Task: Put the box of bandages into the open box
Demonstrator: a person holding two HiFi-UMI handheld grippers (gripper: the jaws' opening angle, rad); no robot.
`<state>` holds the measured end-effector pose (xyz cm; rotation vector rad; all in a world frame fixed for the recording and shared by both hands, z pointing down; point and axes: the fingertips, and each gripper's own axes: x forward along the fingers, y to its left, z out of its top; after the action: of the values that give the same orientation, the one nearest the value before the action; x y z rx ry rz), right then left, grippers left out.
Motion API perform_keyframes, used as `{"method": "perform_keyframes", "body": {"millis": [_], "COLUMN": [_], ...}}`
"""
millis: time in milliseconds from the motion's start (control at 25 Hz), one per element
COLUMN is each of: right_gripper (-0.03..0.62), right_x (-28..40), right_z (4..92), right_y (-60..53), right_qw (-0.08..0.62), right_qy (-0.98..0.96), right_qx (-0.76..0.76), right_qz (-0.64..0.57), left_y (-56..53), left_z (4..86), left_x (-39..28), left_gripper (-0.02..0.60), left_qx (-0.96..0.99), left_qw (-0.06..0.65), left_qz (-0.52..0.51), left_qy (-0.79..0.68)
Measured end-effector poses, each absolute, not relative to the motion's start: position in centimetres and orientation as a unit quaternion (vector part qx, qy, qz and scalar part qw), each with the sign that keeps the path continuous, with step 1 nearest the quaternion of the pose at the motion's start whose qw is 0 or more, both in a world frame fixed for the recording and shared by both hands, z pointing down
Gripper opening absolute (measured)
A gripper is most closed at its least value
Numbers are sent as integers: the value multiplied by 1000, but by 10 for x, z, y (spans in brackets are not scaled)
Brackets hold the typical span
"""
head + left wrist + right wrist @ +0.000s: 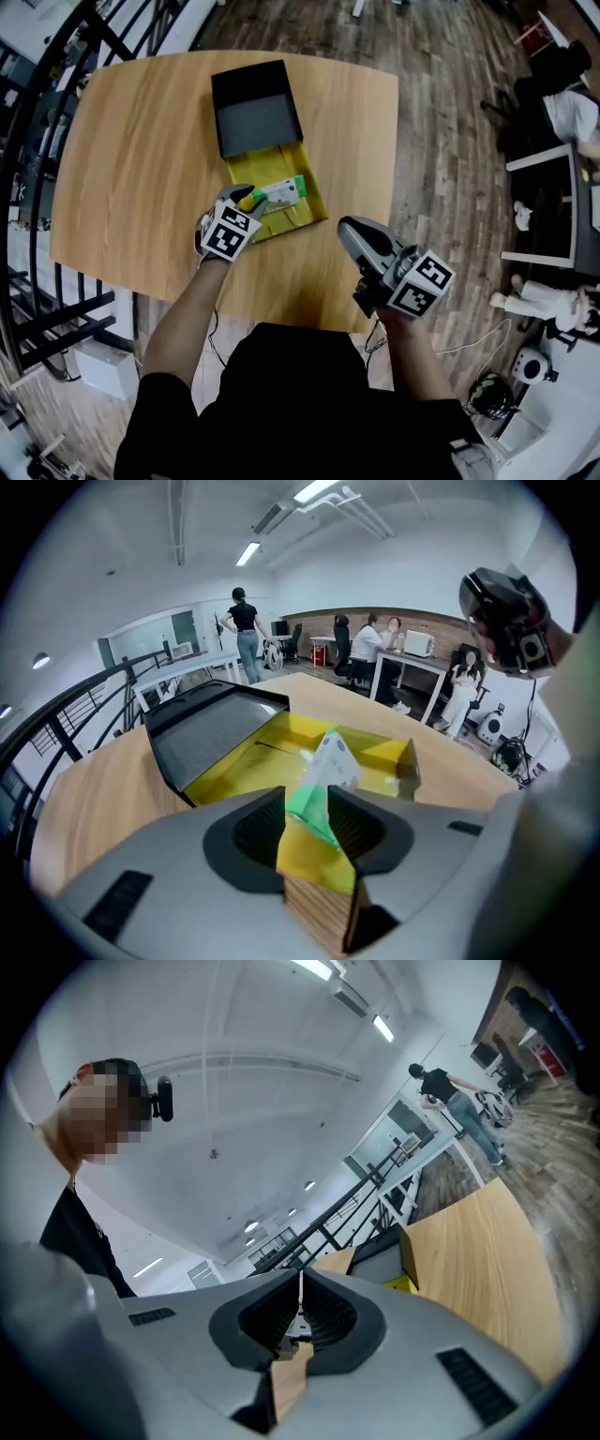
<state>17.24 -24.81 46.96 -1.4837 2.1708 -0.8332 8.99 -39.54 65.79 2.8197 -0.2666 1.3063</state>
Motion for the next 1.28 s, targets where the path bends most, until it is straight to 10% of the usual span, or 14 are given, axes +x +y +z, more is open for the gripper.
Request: {"method": "perform_keyframes", "body": {"millis": [1280], "right_gripper": [37], "right_x": [100], "right_z": [361], "right_y": [-247], "right_qw": [98], "right_qy": [837], "right_qx": [-525], "right_qz": [-121], "left_y": [-356], "left_z": [434], "left_x": [-56], "left_gripper": [100], "left_qx": [965], "left_qw": [42], "left_qz": [166], "left_qy": [-198]}}
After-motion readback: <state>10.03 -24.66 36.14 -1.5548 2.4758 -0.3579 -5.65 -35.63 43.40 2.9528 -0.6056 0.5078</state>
